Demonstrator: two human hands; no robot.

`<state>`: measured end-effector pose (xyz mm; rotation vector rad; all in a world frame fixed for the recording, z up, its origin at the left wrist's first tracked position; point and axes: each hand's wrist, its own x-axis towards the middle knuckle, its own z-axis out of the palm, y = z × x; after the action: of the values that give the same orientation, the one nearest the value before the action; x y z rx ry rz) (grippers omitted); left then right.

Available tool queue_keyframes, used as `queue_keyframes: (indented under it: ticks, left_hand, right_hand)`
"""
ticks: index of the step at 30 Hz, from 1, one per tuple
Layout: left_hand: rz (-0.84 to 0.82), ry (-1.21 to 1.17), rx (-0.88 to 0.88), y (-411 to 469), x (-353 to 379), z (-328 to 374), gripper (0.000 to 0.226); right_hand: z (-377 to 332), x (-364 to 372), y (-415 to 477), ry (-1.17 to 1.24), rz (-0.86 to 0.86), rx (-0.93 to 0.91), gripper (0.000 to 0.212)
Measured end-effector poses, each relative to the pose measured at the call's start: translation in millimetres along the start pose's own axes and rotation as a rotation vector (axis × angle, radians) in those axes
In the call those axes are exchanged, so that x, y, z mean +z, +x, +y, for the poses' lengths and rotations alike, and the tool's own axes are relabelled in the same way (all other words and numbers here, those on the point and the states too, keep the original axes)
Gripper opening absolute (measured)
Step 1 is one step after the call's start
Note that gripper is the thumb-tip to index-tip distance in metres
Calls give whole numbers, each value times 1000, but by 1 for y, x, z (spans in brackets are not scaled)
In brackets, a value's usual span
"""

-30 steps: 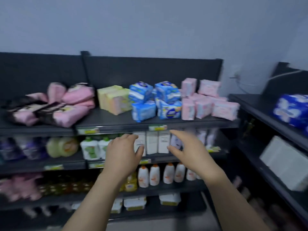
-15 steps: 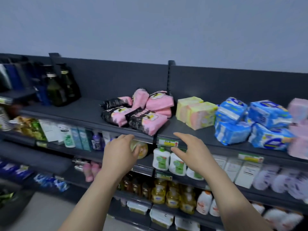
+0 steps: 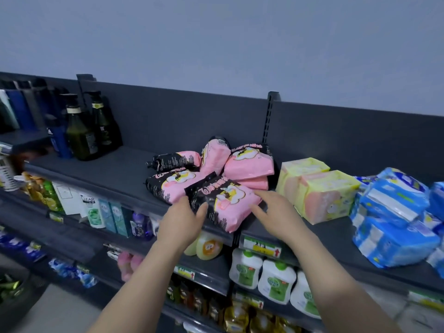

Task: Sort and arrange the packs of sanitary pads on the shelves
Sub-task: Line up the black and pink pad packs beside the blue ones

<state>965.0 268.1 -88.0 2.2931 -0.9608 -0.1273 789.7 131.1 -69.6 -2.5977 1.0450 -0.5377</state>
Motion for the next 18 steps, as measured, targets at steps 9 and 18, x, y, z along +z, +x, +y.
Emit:
queue_keyframes:
  ticks: [9,18]
  left_hand:
    - [-4,-82,-165,54,40,-1,57]
    - [-49,-147,-186,55,46,14,67]
  right_hand:
    - [30,29,75,2,-105,2,45]
    - [37,44,83,88,-37,-28,25]
